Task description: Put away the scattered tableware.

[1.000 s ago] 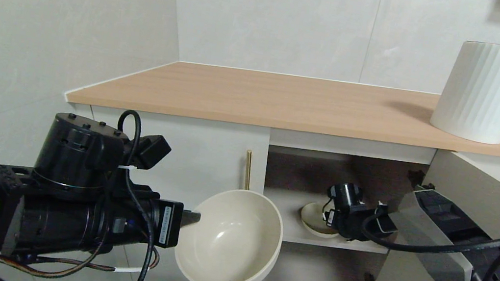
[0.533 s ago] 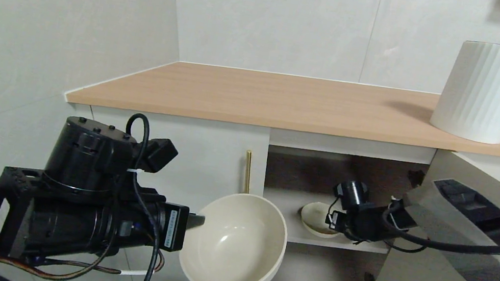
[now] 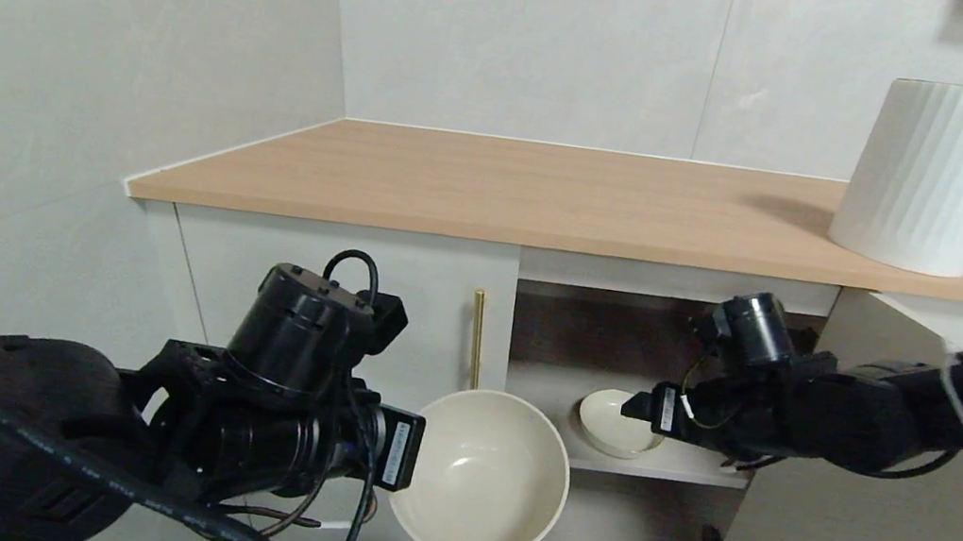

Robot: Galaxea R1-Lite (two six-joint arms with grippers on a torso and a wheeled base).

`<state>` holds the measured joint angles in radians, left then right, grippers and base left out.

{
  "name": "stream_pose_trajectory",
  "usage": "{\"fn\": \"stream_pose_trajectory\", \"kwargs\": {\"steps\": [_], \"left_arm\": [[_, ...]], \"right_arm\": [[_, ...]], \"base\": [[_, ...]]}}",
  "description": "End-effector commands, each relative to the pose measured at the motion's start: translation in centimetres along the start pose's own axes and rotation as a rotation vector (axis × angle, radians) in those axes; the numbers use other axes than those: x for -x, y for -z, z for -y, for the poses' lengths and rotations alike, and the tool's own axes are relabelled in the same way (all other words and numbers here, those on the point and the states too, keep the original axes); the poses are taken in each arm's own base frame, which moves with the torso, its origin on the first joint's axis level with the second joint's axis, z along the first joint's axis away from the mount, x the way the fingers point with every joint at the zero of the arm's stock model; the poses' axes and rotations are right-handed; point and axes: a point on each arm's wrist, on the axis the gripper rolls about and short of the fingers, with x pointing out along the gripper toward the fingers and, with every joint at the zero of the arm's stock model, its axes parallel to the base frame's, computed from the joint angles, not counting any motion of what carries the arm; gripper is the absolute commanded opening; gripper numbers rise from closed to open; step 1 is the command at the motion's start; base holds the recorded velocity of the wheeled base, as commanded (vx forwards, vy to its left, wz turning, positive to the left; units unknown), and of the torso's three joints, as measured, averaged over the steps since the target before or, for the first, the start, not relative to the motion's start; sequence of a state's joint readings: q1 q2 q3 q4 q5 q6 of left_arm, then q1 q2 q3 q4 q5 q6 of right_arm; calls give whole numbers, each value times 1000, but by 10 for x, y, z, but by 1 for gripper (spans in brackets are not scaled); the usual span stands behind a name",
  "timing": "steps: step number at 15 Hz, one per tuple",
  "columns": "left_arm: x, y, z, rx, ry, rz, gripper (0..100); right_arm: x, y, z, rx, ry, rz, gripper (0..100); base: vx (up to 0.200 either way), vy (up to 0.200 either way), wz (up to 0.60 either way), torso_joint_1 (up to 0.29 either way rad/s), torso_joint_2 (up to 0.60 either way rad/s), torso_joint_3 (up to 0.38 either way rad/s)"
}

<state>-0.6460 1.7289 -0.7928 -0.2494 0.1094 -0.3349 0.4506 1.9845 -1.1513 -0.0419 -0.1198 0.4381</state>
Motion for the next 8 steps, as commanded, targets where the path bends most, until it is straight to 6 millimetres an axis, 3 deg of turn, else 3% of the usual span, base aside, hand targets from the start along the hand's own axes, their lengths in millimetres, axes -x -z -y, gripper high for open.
{"fn": "stream_pose_trajectory", "kwargs": {"steps": [1,2,4,7,8], "left_arm": [[-8,5,5,-15,-10,-24,0],[-10,8,7,-24,-31,-25,0],[-14,12,12,-44,-71,-26,0],[-14,14,15,-51,-73,-27,0],[-13,13,15,-50,-72,-22,0]], "right_arm": [[104,3,-23,65,-205,11,100],[117,8,-30,88,-241,2,100],[125,24,-47,143,-282,-47,100],[119,40,-61,192,-299,-106,100],[108,49,-67,211,-289,-140,100]], "base": [[0,0,0,0,0,0],[0,0,0,0,0,0],[0,0,0,0,0,0],[0,0,0,0,0,0],[0,0,0,0,0,0]]}}
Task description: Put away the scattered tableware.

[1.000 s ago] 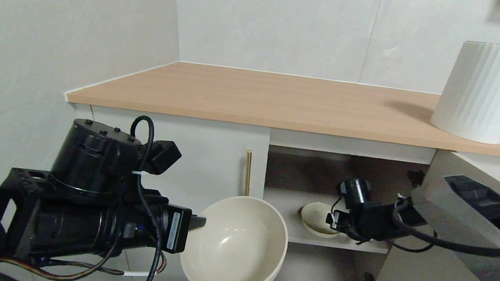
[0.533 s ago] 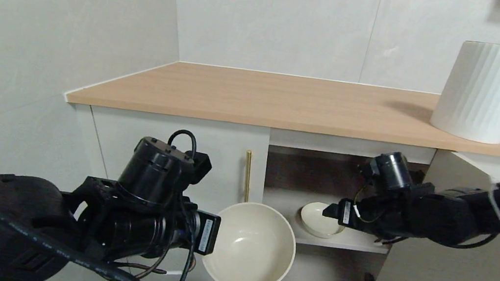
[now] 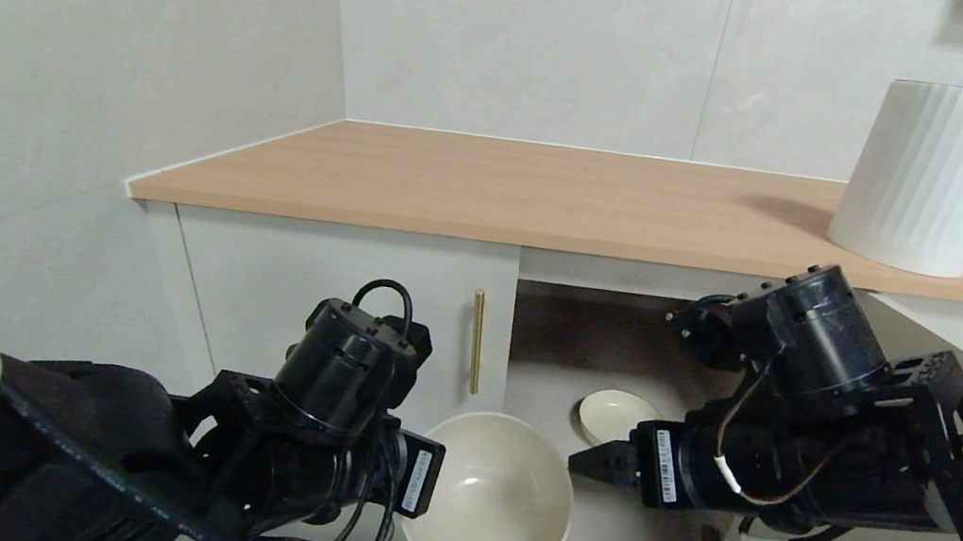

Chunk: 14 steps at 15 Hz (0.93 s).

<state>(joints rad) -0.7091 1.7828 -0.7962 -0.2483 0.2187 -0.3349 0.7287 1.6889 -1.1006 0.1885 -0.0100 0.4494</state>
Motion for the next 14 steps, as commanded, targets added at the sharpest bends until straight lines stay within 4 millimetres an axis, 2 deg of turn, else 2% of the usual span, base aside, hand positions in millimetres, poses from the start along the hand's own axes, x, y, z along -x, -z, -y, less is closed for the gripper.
{"fn": "stream_pose_trajectory", "kwargs": {"steps": [1,6,11,12,14], "left_arm": [[0,1,1,-1,1,-1,0],[2,8,11,-31,28,-17,0],[1,9,11,-32,27,-22,0],[1,9,11,-32,27,-21,0],[2,8,12,-31,30,-17,0]], "right_arm": [[-21,11,-8,25,9,-63,100],[-54,16,-8,6,38,-108,100],[-57,17,-8,-1,44,-109,100],[-58,17,-8,-1,45,-111,0],[-63,18,-8,0,49,-121,0]], "base": [[0,0,0,0,0,0],[0,0,0,0,0,0],[0,0,0,0,0,0],[0,0,0,0,0,0],[0,0,0,0,0,0]]}}
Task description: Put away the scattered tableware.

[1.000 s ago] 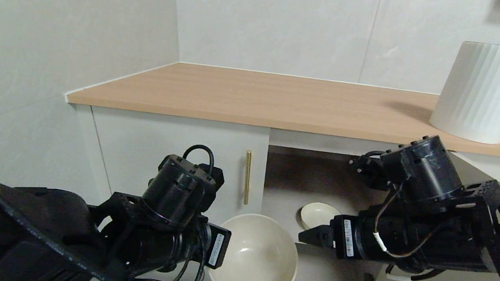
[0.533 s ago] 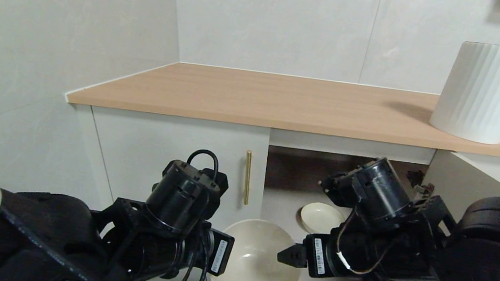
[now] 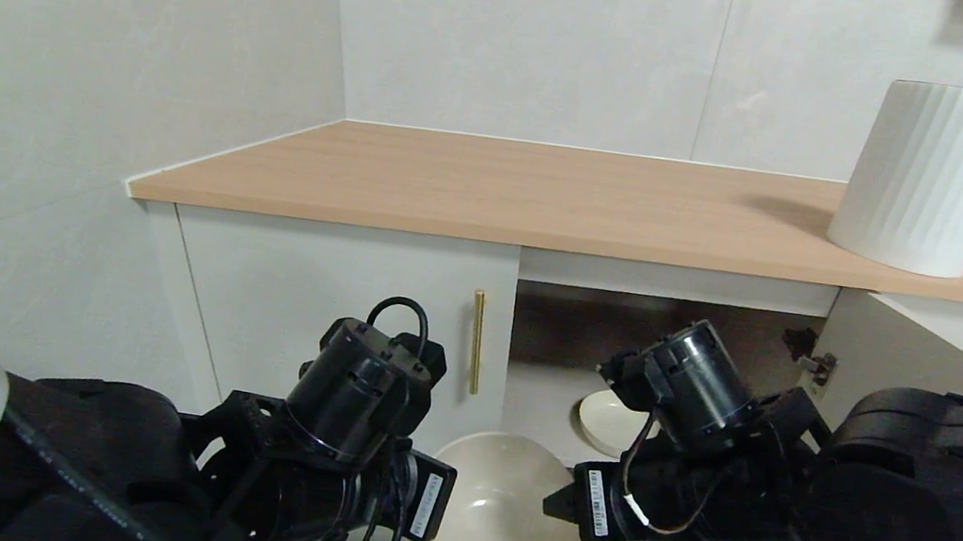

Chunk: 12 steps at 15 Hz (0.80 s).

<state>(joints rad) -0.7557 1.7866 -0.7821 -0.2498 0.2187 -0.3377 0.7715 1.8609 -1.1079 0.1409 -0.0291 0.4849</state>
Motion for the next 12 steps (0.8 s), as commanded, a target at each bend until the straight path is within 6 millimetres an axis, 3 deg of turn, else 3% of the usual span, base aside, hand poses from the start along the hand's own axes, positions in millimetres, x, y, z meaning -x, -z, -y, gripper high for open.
{"fn": "stream_pose_trajectory", "kwargs": {"steps": [1,11,12], "left_arm": [[2,-1,0,1,2,6,0],[3,-1,0,0,3,7,0],[3,0,0,-1,2,4,100]], "right_arm": [[-7,2,-1,3,6,-16,0],[-3,1,-1,4,3,-8,0],[-3,1,-1,4,3,-8,0]], "base": [[0,0,0,0,0,0],[0,0,0,0,0,0],[0,0,0,0,0,0]]}}
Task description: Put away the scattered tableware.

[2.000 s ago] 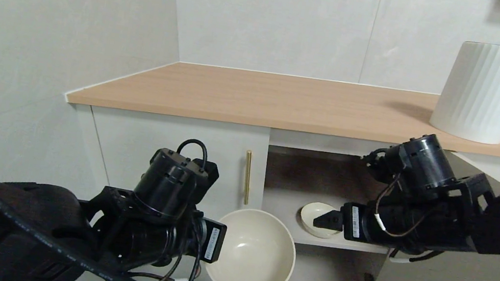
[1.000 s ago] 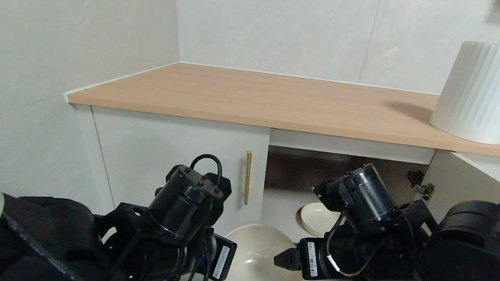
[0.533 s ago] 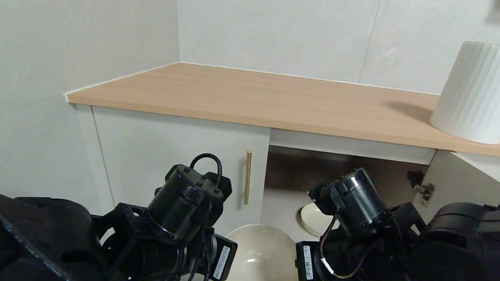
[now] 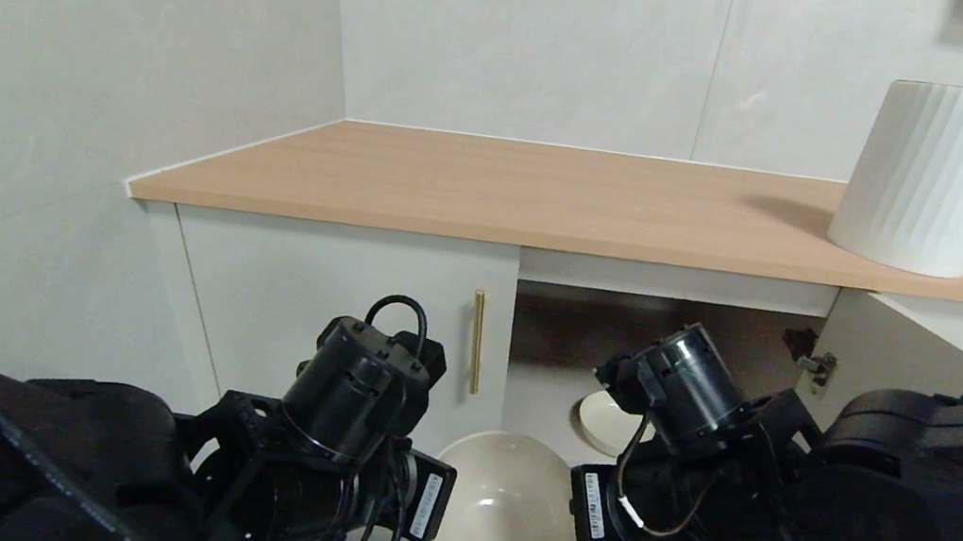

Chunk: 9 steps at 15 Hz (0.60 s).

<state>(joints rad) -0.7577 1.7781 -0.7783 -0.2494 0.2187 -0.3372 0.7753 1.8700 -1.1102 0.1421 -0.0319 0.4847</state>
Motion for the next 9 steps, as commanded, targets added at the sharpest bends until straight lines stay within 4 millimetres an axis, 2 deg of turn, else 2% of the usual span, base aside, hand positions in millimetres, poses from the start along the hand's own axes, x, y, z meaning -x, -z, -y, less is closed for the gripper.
{"fn": "stream_pose_trajectory", "kwargs": {"steps": [1,7,9], "left_arm": [[1,0,0,1,0,2,100],[3,-1,0,4,2,11,100],[6,-3,-1,8,7,22,100]], "right_arm": [[0,0,0,1,0,0,0],[-3,1,0,1,4,-5,0],[-15,2,4,-4,53,-16,0]], "base": [[0,0,0,0,0,0],[0,0,0,0,0,0],[0,0,0,0,0,0]]}}
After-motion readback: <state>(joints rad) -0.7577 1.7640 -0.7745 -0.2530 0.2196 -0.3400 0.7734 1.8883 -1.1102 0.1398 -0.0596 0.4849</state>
